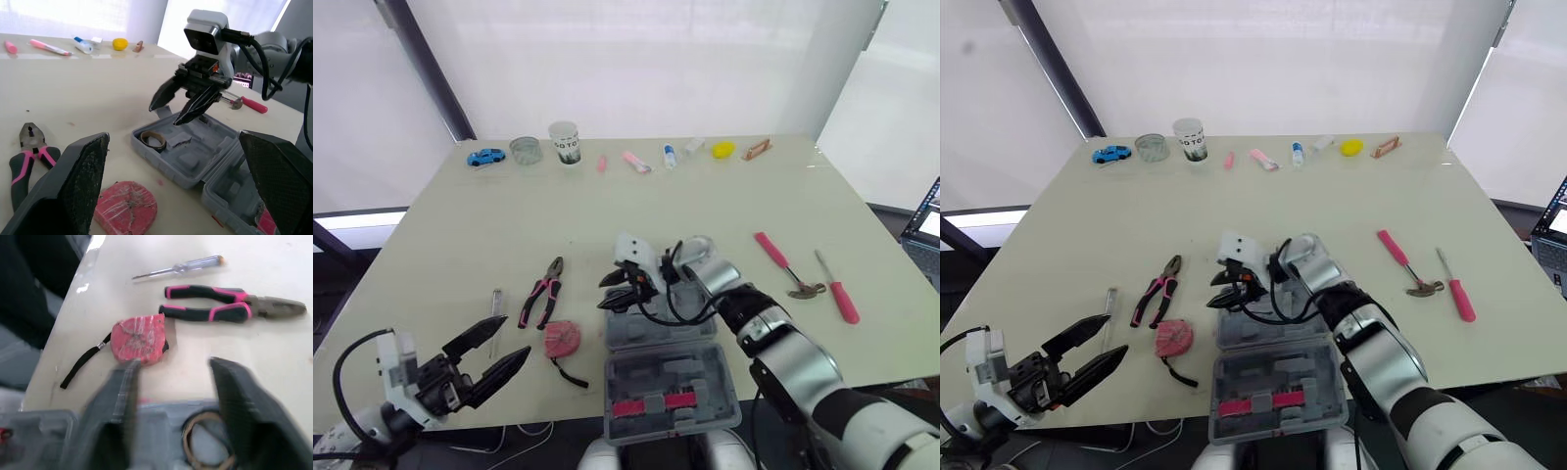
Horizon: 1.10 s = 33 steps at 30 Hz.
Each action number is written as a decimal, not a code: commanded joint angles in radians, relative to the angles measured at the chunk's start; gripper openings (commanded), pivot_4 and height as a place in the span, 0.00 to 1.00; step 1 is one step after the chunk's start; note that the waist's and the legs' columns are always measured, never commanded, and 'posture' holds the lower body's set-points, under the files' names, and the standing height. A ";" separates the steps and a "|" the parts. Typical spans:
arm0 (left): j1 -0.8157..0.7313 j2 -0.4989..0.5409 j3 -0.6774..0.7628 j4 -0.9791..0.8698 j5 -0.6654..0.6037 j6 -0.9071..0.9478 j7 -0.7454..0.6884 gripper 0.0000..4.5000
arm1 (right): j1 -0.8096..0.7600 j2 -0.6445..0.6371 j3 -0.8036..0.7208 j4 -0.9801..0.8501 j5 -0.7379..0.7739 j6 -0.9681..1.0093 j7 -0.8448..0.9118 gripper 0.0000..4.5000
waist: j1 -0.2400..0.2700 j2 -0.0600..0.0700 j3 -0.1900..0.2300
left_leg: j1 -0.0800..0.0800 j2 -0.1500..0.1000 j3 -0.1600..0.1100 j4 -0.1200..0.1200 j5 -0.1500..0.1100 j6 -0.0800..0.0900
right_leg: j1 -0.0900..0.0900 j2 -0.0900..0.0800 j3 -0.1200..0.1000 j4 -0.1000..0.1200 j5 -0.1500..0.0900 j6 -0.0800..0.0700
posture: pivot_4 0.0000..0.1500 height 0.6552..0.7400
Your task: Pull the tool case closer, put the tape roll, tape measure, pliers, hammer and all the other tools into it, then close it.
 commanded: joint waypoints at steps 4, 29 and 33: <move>-0.030 0.008 -0.025 -0.051 -0.007 0.015 0.019 1.00 | 0.034 0.022 -0.027 -0.027 0.031 -0.085 -0.107 0.03 | 0.000 0.000 0.000 | 0.000 -0.002 0.000 0.000 0.000 0.000 | 0.000 0.001 0.000 0.000 0.000 -0.001 | 1.00 1.00; -0.101 0.038 -0.070 -0.075 0.005 0.054 0.065 1.00 | 0.019 0.033 -0.014 0.198 0.006 -0.256 -0.198 0.30 | 0.001 0.000 0.000 | 0.000 -0.002 0.000 0.000 0.000 0.000 | 0.000 0.001 0.000 0.000 0.001 -0.001 | 1.00 1.00; -0.105 0.041 -0.072 -0.074 0.009 0.057 0.069 1.00 | -0.011 0.039 -0.011 0.281 -0.023 -0.299 -0.241 0.30 | 0.001 0.000 0.000 | 0.000 -0.003 0.000 0.000 0.000 0.000 | 0.000 0.001 0.000 0.000 0.001 -0.001 | 1.00 1.00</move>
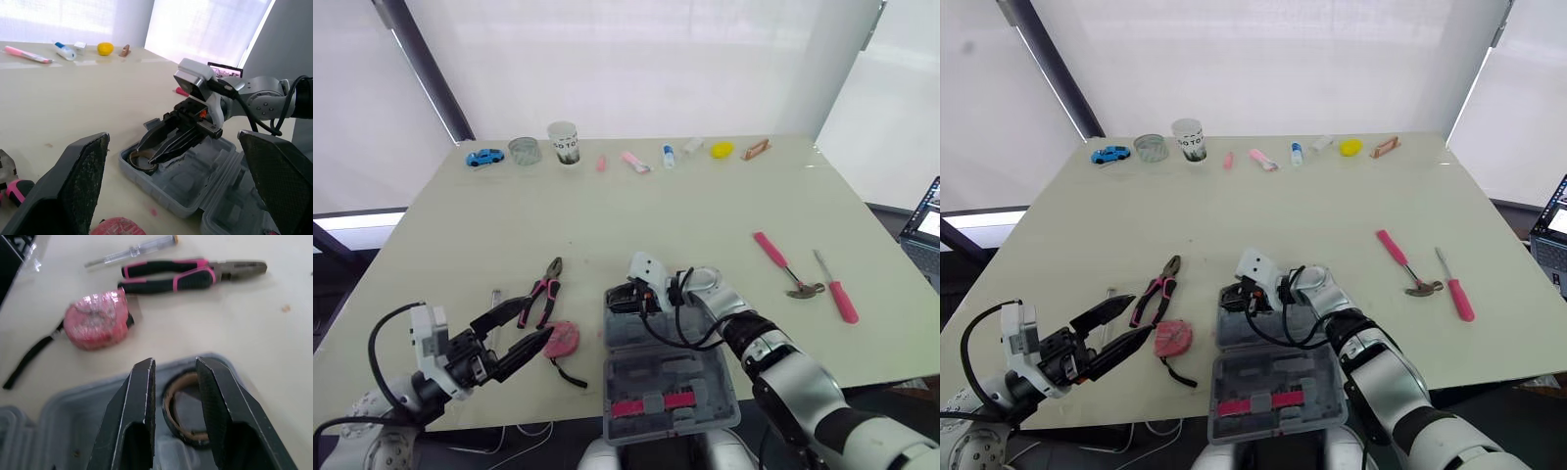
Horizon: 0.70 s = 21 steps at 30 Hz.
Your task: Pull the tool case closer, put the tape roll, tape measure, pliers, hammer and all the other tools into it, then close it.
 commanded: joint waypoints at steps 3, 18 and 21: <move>-0.005 0.015 0.000 -0.040 0.001 0.000 0.004 1.00 | -0.062 0.021 -0.011 0.086 -0.030 -0.058 -0.059 0.30 | 0.000 0.000 0.000 | 0.000 0.000 0.000 0.000 0.000 0.000 | 0.000 0.000 0.000 0.000 0.000 0.000 | 1.00 1.00; -0.018 -0.013 -0.051 -0.018 0.059 -0.026 0.037 1.00 | 0.017 -0.004 -0.106 0.006 0.043 -0.106 -0.029 0.30 | 0.002 0.001 -0.002 | 0.002 0.001 -0.001 0.000 0.000 0.000 | 0.003 -0.001 0.000 0.000 0.000 0.000 | 1.00 1.00; -0.013 -0.029 -0.054 -0.011 0.085 -0.040 0.063 1.00 | 0.109 -0.021 -0.162 -0.172 0.143 -0.100 0.026 0.30 | 0.004 0.001 -0.001 | 0.001 0.001 -0.001 0.000 0.000 0.000 | 0.003 -0.001 -0.001 0.000 0.000 0.000 | 1.00 1.00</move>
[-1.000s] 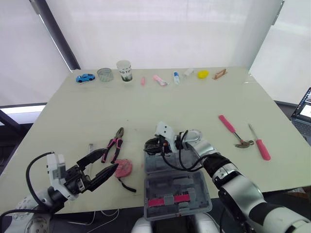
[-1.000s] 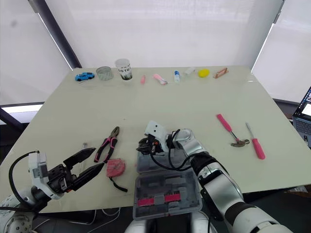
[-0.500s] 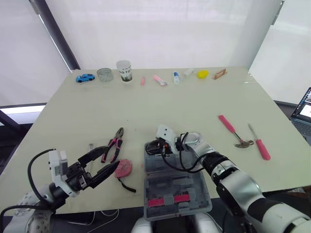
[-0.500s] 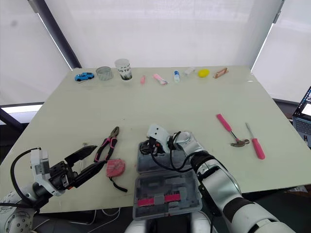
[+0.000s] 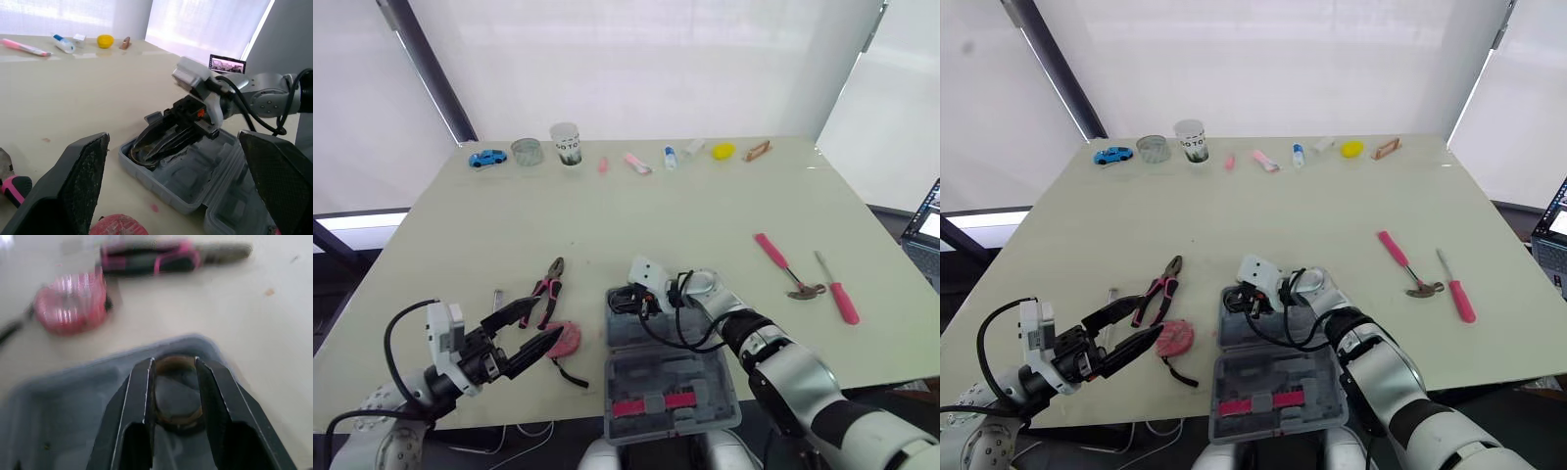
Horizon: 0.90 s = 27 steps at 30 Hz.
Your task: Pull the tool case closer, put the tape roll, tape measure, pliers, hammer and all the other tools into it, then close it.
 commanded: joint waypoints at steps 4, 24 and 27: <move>0.023 -0.016 -0.016 -0.004 0.062 -0.028 0.065 1.00 | 0.221 -0.093 -0.088 -0.480 0.205 0.132 0.094 0.30 | 0.003 0.000 0.000 | 0.000 0.001 -0.002 0.000 0.000 0.000 | 0.000 0.000 -0.001 0.000 0.000 0.000 | 1.00 1.00; 0.274 -0.035 0.091 0.047 0.099 -0.052 0.119 1.00 | 1.072 -0.586 -0.559 -1.062 0.467 0.278 0.043 0.98 | 0.027 -0.001 -0.001 | 0.001 -0.003 0.002 0.001 0.000 0.001 | 0.001 0.002 0.002 -0.002 -0.003 -0.002 | 1.00 1.00; 0.297 -0.039 0.107 0.065 0.095 -0.057 0.119 1.00 | 1.143 -0.609 -0.626 -1.031 0.486 0.255 0.047 0.98 | 0.025 -0.001 -0.001 | 0.002 -0.002 0.003 0.001 0.000 0.001 | 0.001 0.003 0.004 -0.002 -0.006 0.001 | 1.00 1.00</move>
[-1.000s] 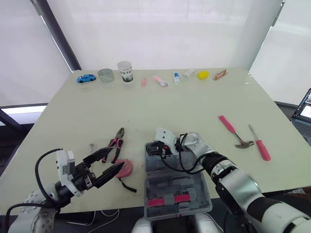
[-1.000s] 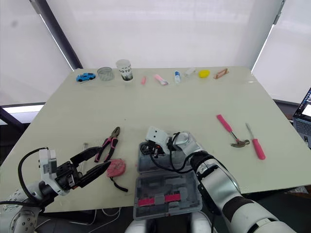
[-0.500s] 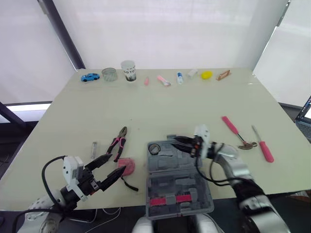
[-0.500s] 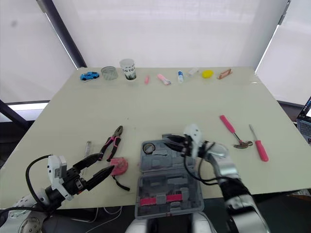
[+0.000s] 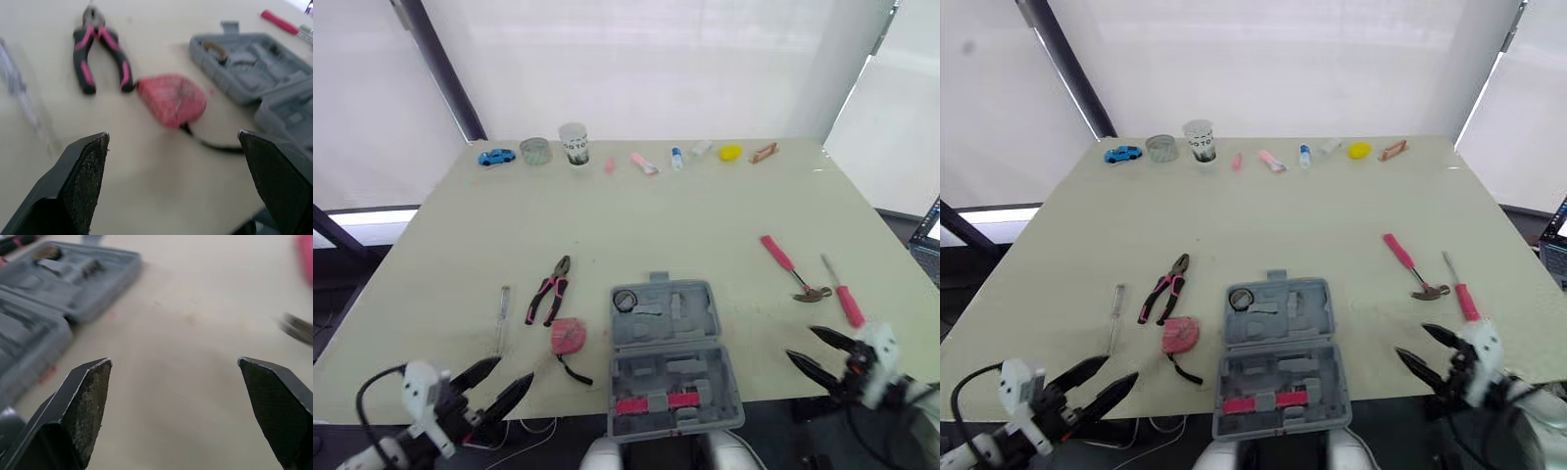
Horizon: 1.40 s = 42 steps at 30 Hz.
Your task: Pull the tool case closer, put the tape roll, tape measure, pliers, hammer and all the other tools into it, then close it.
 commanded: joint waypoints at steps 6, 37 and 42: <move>0.018 0.001 0.048 0.004 -0.013 -0.018 -0.009 1.00 | 0.047 -0.041 -0.094 0.033 0.042 -0.059 0.015 0.98 | 0.000 -0.001 -0.001 | 0.010 0.001 0.001 -0.001 0.000 0.000 | 0.009 0.000 0.002 -0.001 -0.001 0.000 | 1.00 1.00; -0.008 -0.207 -0.234 -0.457 0.179 0.357 0.681 1.00 | -0.435 -0.129 0.334 -0.283 0.198 0.148 0.275 0.98 | -0.001 -0.002 -0.001 | 0.011 0.000 0.000 -0.001 -0.001 0.001 | 0.011 0.000 0.006 -0.001 0.003 -0.001 | 1.00 1.00; -0.041 -0.235 -0.280 -0.450 0.206 0.395 0.744 1.00 | -0.443 -0.128 0.344 -0.278 0.191 0.147 0.282 0.98 | -0.002 -0.001 -0.001 | 0.011 -0.001 0.002 -0.001 -0.002 0.003 | 0.010 -0.001 0.007 -0.002 0.003 -0.001 | 1.00 1.00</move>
